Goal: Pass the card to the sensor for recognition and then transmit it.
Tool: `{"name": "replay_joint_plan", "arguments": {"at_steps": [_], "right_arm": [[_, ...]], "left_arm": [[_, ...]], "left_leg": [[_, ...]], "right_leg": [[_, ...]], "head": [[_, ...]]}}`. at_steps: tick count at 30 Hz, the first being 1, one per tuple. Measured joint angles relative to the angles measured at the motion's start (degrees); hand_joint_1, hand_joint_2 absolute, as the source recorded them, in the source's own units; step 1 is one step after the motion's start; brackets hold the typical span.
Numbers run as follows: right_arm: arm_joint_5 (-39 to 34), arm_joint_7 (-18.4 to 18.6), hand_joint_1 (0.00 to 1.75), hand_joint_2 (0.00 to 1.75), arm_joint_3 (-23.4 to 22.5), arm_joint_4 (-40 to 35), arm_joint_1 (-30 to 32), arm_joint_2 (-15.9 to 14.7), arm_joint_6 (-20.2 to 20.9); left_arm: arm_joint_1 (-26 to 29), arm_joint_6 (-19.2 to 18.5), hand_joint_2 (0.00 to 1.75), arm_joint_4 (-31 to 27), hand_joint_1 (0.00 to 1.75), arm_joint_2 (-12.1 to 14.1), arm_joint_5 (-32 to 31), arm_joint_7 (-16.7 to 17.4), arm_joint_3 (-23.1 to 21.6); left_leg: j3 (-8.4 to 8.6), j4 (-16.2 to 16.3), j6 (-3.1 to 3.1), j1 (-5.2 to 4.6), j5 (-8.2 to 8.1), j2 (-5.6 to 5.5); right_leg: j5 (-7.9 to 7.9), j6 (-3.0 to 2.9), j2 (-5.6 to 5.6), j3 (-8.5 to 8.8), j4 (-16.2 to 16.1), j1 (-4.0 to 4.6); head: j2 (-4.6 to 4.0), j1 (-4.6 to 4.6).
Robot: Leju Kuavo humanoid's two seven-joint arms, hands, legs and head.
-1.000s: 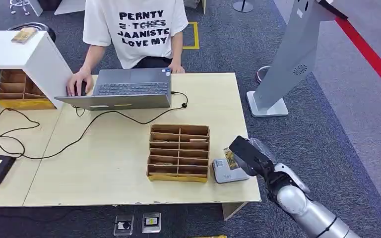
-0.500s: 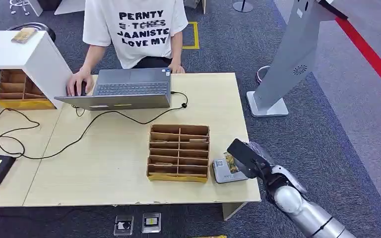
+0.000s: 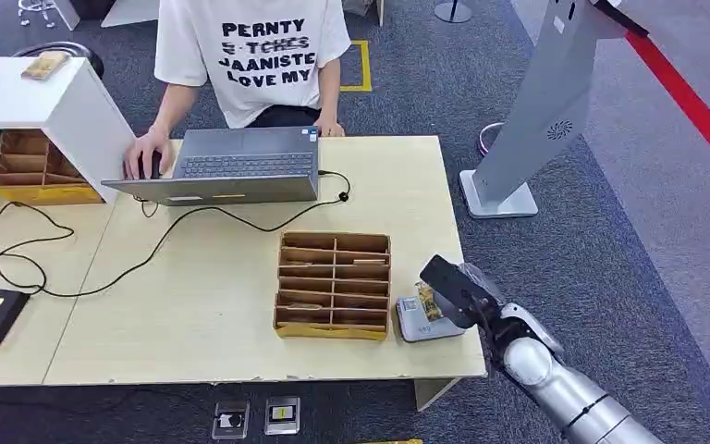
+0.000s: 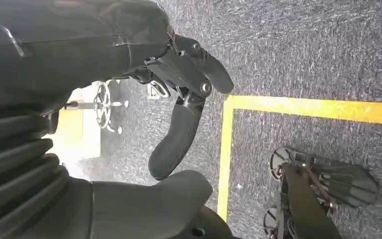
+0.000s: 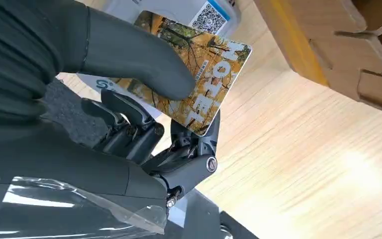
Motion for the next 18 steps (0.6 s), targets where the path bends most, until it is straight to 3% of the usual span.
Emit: {"name": "replay_joint_plan", "arguments": {"at_steps": [18], "right_arm": [[-0.96,-0.44,1.75,1.75,1.12,6.05,-1.81,1.97,2.1]], "left_arm": [[-0.05,-0.04,1.75,0.0,0.51,0.24,0.24,-0.28,-0.46]], "left_leg": [[0.0,0.0,0.0,0.0,0.0,0.0]], "right_leg": [[0.0,0.0,0.0,0.0,0.0,0.0]], "head": [[0.0,0.0]]}}
